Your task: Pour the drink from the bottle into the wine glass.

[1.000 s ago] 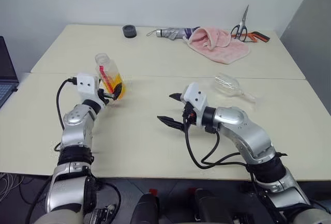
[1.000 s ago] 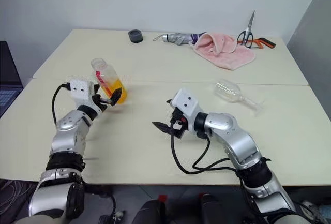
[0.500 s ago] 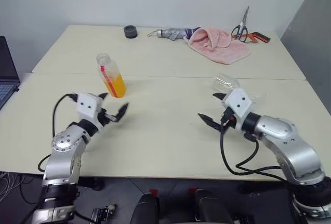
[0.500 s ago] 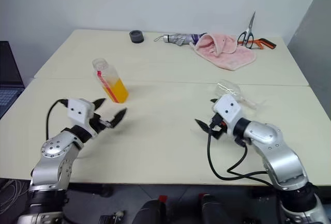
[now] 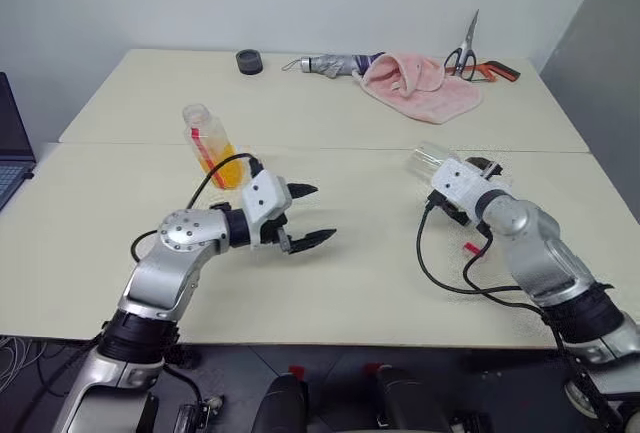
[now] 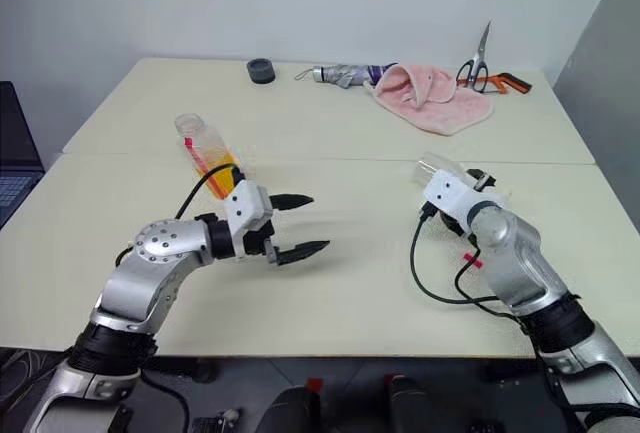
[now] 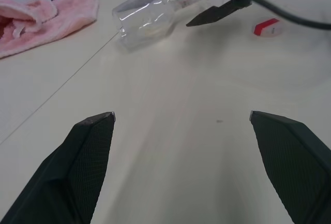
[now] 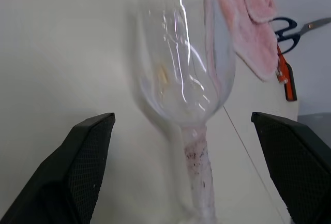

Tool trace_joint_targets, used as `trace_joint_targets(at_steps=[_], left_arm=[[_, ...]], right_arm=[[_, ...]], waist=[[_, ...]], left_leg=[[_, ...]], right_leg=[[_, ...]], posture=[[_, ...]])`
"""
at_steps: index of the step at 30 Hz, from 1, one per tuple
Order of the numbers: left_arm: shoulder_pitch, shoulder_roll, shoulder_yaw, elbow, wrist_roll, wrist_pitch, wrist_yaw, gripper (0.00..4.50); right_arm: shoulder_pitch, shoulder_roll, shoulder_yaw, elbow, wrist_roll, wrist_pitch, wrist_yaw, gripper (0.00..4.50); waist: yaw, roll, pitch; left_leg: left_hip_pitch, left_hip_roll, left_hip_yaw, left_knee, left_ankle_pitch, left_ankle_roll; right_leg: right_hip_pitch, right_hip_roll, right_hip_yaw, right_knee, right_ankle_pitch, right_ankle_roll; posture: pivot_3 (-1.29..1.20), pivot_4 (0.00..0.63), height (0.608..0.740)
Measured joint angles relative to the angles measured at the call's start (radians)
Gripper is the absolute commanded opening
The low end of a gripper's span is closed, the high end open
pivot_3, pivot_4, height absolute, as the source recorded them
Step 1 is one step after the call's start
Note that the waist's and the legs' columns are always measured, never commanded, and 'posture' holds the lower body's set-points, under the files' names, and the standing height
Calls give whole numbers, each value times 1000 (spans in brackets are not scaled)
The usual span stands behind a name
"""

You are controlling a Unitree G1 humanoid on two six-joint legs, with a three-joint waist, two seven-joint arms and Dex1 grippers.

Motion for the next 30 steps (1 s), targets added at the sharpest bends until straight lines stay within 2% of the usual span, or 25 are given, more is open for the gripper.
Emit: trace_joint_targets(at_steps=[13,16,26,27,30], left_arm=[[-10,-61,-32,18,46,-26,-2,4469],[-17,-71,-39,37,53,-36,-2,4500],[-21,-98,-50,79,71,-70,0,4500],[-20,-98,-50,80,74,-70,2,4500],[-15,-97,-50,80,80,-69,4,4500]], right_arm=[[-72,23,54,254,-239,-131,-23,4500],[-82,28,53,282,-258,-142,-16,3924],[-89,53,39,320,-287,-149,21,364],[-95,57,29,320,-288,-157,18,152],[-95,83,10,319,-279,-167,19,145]], waist=[[0,0,0],[0,0,0],[-1,0,0],[-1,0,0],[-2,0,0]], left_leg=[[0,0,1,1,0,0],[0,0,0,1,0,0],[0,0,1,1,0,0],[0,0,1,1,0,0],[0,0,1,1,0,0]], right_leg=[[-1,-1,1,1,0,0],[-1,-1,1,1,0,0],[-1,-1,1,1,0,0],[-1,-1,1,1,0,0],[-1,0,1,1,0,0]], posture=[[0,150,740],[0,150,740],[0,150,740],[0,150,740],[0,150,740]])
